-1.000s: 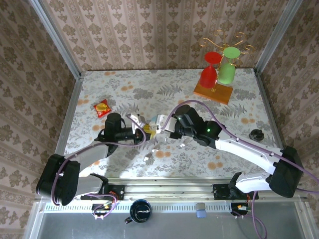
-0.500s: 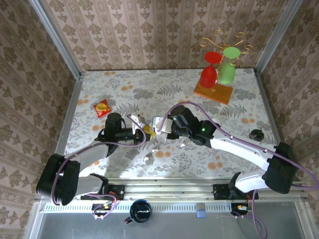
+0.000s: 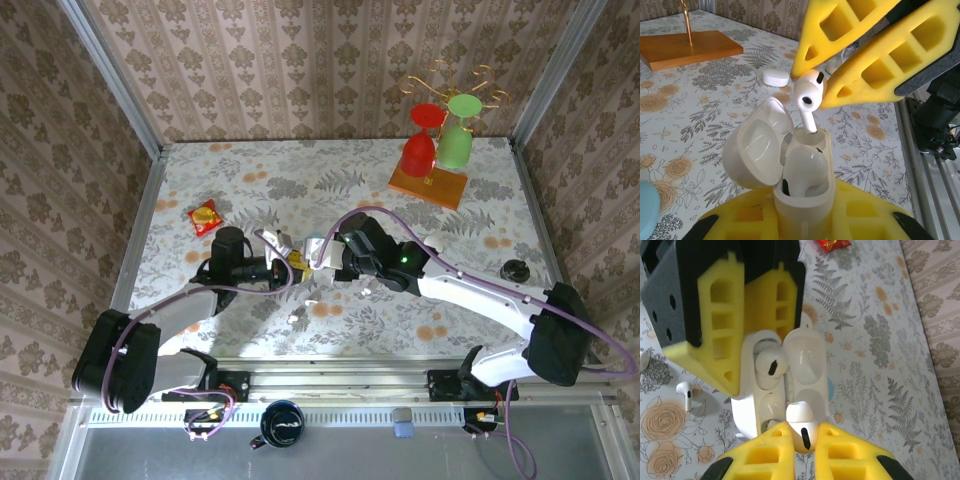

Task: Insert the wireless bluetooth earbuds into the charging case

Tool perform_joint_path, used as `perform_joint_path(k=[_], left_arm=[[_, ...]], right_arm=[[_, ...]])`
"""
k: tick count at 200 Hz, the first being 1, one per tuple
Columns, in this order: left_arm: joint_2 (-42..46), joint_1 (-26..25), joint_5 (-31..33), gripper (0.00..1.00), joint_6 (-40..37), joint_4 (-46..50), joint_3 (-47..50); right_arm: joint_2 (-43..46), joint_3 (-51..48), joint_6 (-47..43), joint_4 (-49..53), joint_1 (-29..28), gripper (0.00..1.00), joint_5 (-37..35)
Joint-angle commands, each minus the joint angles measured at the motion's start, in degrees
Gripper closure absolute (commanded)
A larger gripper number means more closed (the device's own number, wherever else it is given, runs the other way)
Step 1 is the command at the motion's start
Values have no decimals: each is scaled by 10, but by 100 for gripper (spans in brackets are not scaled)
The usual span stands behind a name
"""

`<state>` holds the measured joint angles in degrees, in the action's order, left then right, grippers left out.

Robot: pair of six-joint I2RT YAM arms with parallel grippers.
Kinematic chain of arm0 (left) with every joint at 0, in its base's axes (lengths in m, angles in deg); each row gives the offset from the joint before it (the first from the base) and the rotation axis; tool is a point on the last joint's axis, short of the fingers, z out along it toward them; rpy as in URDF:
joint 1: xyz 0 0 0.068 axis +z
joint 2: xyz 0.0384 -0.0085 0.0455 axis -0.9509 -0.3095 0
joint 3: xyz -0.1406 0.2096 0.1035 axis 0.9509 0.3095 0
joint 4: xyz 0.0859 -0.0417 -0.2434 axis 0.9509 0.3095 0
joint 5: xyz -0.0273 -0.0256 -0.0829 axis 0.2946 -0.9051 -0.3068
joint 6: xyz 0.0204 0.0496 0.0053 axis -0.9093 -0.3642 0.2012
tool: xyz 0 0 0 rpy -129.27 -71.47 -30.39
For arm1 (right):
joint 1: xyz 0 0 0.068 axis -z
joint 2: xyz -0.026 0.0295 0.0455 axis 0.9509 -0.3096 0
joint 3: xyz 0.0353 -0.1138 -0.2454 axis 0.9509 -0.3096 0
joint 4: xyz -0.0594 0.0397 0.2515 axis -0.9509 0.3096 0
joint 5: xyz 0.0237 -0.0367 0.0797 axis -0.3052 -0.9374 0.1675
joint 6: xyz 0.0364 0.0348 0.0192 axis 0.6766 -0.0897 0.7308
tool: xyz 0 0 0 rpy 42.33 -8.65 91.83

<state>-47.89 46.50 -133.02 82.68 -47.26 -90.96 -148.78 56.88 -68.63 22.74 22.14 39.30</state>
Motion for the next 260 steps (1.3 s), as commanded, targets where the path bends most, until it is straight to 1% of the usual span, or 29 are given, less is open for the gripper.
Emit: perform_joint_path(k=[1,30,57,66,79,92,95,108,130,144,160,170,178,185,203,205,210,227,236,256,260], left_arm=[[10,-3,-6,100,14,-28,-9],[8,-3,-4,100,14,-28,-10],[5,-3,-3,100,12,-26,-10],[4,-3,-2,100,12,-25,-10],[3,-3,-1,100,11,-25,-10],[3,-3,1,100,7,-24,-10],[3,-3,2,100,6,-24,-9],[4,-2,4,100,0,-23,-9],[3,-1,7,100,-7,-22,-6],[4,-1,8,100,-19,-27,-1],[8,-3,9,100,-41,-40,9],[9,-3,12,100,-54,-53,17],[10,-3,20,100,-58,-74,26],[9,-3,27,100,-59,-103,37],[9,-3,49,100,-82,-165,64],[9,-15,52,100,-84,-169,66],[10,-21,60,100,-95,-176,70],[13,-29,100,100,-130,-191,83],[14,-31,125,100,-142,-205,90],[18,-40,179,100,-175,-238,106],[19,-43,206,100,-183,-243,109]], right_arm=[[-12,5,-13,22,-4,87,-4],[-12,5,-17,36,-4,86,14],[-9,6,-14,37,-4,81,26],[-6,6,-13,36,-4,78,26],[2,5,-11,31,-4,69,27],[2,1,-8,24,-3,64,28],[19,0,-6,24,-2,62,28],[31,-2,-3,21,0,56,32],[57,-16,20,6,12,52,48],[73,-30,52,-22,24,51,69],[81,-39,112,-49,38,48,101],[79,-29,186,-52,48,47,106],[73,-12,241,-36,60,46,124],[65,4,284,-21,73,42,143],[42,40,403,12,100,42,168],[40,42,412,14,102,42,174],[34,52,432,22,109,42,186],[16,72,451,41,115,39,197],[10,89,453,63,116,39,194],[-42,144,462,121,119,38,175],[-49,153,460,129,119,38,173]])
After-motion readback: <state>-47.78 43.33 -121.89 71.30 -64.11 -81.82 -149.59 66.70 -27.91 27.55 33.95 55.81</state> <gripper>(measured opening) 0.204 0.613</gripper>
